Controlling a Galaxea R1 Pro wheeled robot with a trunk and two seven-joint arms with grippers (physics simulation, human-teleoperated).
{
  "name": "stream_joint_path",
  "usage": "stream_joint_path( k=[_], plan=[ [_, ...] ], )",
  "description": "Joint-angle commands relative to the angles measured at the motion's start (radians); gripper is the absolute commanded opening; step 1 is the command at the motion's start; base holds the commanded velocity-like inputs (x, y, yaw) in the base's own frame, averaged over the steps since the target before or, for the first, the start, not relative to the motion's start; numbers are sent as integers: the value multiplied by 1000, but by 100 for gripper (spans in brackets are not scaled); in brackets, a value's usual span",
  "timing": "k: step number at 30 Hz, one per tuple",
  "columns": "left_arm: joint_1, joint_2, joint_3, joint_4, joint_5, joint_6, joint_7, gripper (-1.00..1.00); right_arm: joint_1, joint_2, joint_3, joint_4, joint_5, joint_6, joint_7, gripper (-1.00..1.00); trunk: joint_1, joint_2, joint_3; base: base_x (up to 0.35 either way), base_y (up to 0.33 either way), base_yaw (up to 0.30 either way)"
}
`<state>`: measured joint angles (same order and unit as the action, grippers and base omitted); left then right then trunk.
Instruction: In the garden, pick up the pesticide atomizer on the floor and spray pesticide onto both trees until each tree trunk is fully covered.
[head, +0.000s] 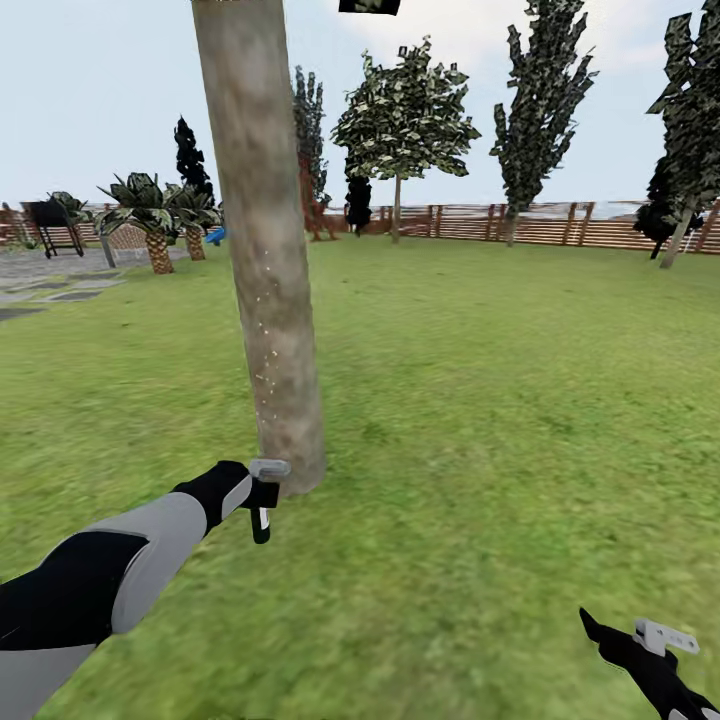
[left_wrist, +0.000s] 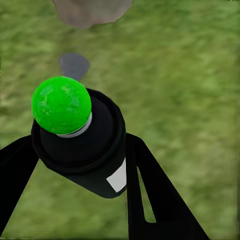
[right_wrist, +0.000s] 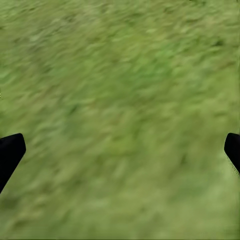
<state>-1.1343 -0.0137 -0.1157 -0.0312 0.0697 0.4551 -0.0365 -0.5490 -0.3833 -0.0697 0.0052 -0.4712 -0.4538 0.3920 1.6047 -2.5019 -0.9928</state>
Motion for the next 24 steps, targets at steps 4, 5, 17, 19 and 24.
stream_joint_path(
  k=[4, 5, 17, 19, 24],
  plan=[
    [-1, 0, -9, -1, 7, 5, -2, -100, 0, 0, -7, 1, -3, 0, 8, 100, 0, 0, -1, 1, -327, 260],
    [-1, 0, -9, -1, 7, 5, -2, -100, 0, 0, -7, 1, -3, 0, 8, 100, 0, 0, -1, 29, -327, 172],
    [-1, 0, -9, -1, 7, 5, -2, -100, 0, 0, -7, 1, -3, 0, 8, 100, 0, 0, -1, 99, -327, 76],
    [-1, 0, -9, -1, 7, 5, -2, -100, 0, 0, -7, 1, -3, 0, 8, 100, 0, 0, -1, 129, -326, 252],
    [-1, 0, -9, -1, 7, 5, -2, -100, 0, 0, -7, 1, -3, 0, 9, 100, 0, 0, -1, 120, -280, 270]
  ],
)
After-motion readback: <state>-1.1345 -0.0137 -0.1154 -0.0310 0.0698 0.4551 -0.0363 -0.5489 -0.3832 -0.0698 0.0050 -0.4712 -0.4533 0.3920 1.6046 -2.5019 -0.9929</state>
